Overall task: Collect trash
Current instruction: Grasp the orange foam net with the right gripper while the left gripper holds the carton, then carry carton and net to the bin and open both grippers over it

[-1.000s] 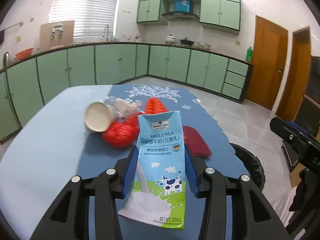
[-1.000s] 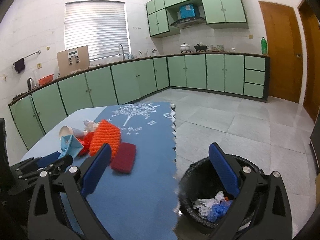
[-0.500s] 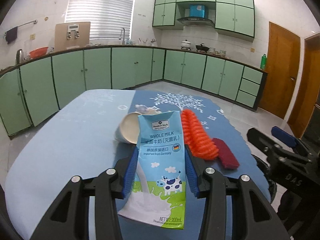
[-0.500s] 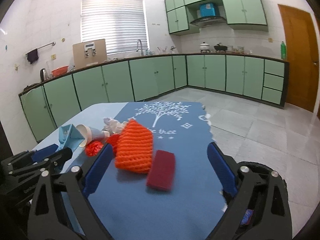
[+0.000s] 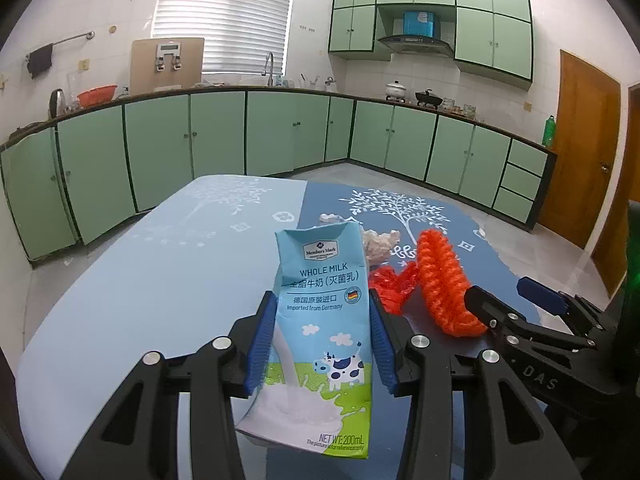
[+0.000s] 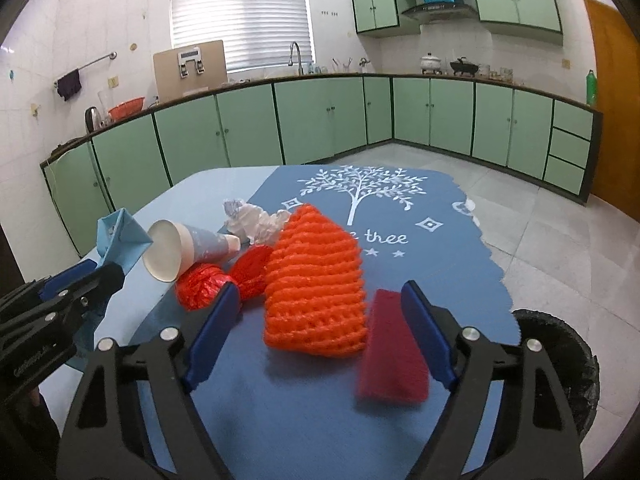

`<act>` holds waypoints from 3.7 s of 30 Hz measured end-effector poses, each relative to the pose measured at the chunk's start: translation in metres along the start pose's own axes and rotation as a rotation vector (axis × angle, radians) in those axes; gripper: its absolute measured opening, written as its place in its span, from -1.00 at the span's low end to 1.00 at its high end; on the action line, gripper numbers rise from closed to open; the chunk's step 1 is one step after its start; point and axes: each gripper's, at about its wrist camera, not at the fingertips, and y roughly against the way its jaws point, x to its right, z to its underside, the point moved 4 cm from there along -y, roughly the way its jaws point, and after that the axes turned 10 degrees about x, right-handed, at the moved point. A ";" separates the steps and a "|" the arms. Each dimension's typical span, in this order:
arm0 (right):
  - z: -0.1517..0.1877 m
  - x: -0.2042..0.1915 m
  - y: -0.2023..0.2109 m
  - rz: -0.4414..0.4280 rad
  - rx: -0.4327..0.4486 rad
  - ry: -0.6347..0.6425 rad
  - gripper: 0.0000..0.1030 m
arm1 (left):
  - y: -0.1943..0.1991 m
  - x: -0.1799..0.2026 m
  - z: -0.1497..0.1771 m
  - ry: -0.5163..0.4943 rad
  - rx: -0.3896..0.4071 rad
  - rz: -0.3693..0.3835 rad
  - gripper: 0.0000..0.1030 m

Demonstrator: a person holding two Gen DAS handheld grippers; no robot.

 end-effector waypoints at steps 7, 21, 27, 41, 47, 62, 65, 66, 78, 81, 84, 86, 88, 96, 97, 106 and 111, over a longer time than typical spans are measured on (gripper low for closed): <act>0.008 -0.009 -0.018 -0.001 -0.086 0.049 0.13 | -0.005 -0.012 0.002 0.009 -0.004 -0.019 -0.13; -0.022 -0.016 0.015 -0.130 -0.009 0.050 -0.69 | 0.006 -0.006 -0.006 0.007 0.021 -0.021 -0.13; -0.054 -0.009 0.047 -0.144 0.079 0.028 -0.69 | 0.021 0.008 -0.024 0.004 0.066 0.008 -0.13; -0.085 0.054 0.109 -0.059 0.192 -0.034 -0.69 | 0.033 0.069 -0.049 -0.017 0.110 0.133 -0.13; -0.080 0.091 0.122 0.016 0.200 -0.052 -0.69 | 0.027 0.111 -0.048 -0.039 0.105 0.206 -0.13; -0.047 0.202 0.151 0.221 0.182 -0.102 -0.69 | 0.004 0.231 -0.036 -0.100 0.077 0.405 -0.13; -0.038 0.223 0.152 0.255 0.168 -0.113 -0.69 | -0.003 0.259 -0.031 -0.105 0.069 0.438 -0.13; -0.035 0.228 0.152 0.263 0.164 -0.118 -0.69 | -0.005 0.266 -0.030 -0.108 0.067 0.447 -0.13; 0.015 0.302 0.120 0.355 0.057 -0.185 -0.69 | -0.062 0.348 0.002 -0.141 -0.030 0.509 -0.13; 0.029 0.317 0.103 0.366 0.023 -0.203 -0.69 | -0.080 0.365 0.010 -0.151 -0.059 0.509 -0.13; 0.038 0.328 0.089 0.369 0.000 -0.217 -0.69 | -0.097 0.379 0.019 -0.158 -0.083 0.508 -0.13; 0.045 0.333 0.082 0.369 -0.013 -0.224 -0.67 | -0.104 0.386 0.024 -0.161 -0.095 0.512 -0.13; 0.050 0.339 0.075 0.381 -0.028 -0.227 -0.58 | -0.113 0.393 0.030 -0.164 -0.118 0.515 -0.13; 0.062 0.358 0.068 0.428 -0.044 -0.251 0.00 | -0.126 0.401 0.034 -0.153 -0.142 0.535 0.22; 0.063 0.360 0.070 0.435 -0.040 -0.257 0.09 | -0.126 0.400 0.033 -0.151 -0.142 0.534 0.22; 0.043 0.342 0.095 0.461 0.030 -0.244 0.75 | -0.101 0.367 0.006 -0.119 -0.085 0.512 0.35; 0.021 0.309 0.108 0.423 0.086 -0.224 0.78 | -0.075 0.326 -0.017 -0.106 -0.025 0.475 0.40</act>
